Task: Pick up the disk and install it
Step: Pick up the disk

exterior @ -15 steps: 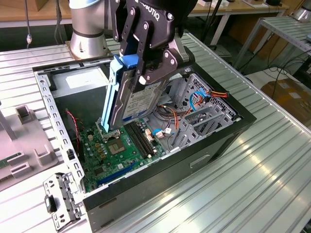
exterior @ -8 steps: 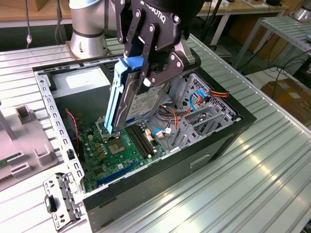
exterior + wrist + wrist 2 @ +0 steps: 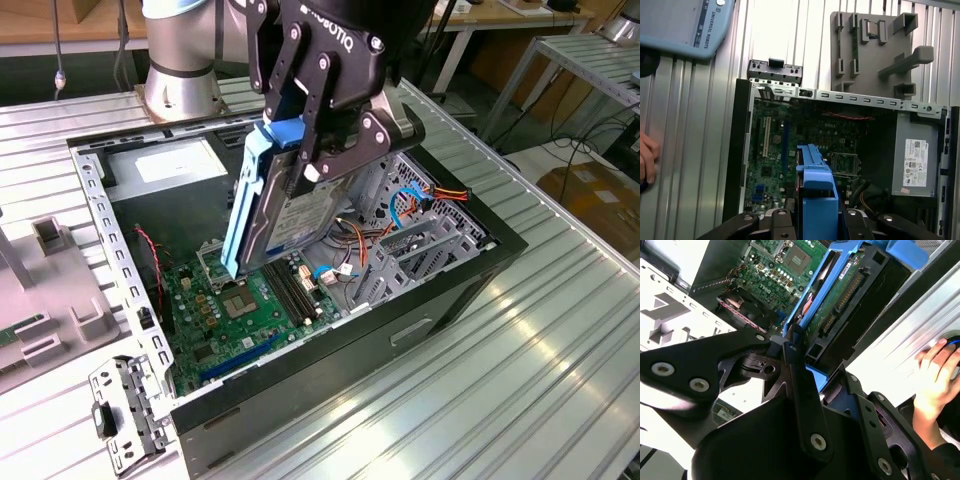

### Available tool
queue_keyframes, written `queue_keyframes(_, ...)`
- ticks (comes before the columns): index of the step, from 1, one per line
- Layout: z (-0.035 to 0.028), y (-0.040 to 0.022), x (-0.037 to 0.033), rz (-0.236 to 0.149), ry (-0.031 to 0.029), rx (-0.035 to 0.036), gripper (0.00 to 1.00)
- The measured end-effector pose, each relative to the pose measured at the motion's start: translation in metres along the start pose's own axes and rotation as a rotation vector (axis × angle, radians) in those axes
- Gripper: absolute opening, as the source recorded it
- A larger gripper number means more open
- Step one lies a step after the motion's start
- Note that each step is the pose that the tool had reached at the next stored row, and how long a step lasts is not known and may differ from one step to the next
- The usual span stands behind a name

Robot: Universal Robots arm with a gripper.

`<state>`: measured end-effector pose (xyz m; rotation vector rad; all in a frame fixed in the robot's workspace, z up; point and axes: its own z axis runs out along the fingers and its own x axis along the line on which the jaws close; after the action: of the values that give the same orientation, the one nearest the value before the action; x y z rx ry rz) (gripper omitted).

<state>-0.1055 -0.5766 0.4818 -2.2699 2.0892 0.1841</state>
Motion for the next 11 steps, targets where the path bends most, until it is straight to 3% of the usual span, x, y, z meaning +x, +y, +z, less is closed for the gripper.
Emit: queue_keyframes(11,-0.0015,-0.0058,0.0098,0.000,0.0001,-0.0002,0.37)
